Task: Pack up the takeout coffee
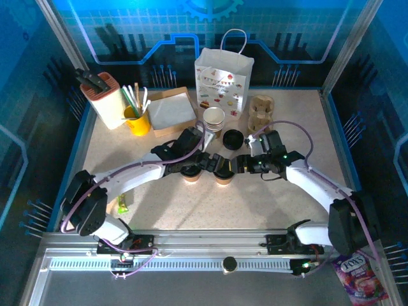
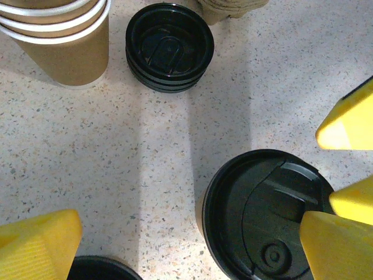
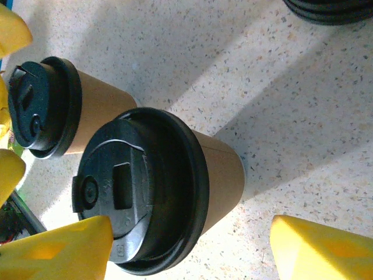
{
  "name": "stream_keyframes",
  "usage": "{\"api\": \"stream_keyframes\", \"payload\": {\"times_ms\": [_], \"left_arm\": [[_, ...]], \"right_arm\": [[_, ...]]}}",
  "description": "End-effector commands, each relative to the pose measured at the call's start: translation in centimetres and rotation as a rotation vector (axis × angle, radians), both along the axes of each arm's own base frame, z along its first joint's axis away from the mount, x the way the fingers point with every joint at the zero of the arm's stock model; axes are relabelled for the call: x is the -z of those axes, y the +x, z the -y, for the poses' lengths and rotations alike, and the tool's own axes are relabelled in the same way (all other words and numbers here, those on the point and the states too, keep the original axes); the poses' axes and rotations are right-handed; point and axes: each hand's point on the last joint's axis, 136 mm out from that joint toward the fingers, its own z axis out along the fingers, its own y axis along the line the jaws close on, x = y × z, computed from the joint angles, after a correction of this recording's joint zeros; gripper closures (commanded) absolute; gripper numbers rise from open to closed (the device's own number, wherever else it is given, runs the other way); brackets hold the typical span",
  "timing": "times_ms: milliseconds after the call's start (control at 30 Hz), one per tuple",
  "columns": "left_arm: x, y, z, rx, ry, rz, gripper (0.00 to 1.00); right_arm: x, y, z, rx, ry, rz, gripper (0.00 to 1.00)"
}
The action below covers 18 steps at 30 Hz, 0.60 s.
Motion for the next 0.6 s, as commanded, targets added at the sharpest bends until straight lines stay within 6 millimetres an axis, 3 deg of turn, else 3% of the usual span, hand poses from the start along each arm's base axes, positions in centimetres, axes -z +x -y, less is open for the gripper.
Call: {"api": "stream_keyframes", "payload": {"times_ms": [0,333,567], "left_arm": [[-0.3,0.4,0.1,0.022,0.038,0.006,0.04],[0.5,0.4,0.6,0.075,0.076,-0.005,0.04],[1.3,0.2,0.4,0.115,0.139,-0.024,0.04]], "right_arm": [[0.6,-0.5,-0.4,-0.019,0.0,-0.014,0.28],[3.0,-1.2,0.5,0.01,-0.046,-0.053,0.29],[3.1,-1.2,0.8,0.019,-0.059,-0.051,0.29]]}}
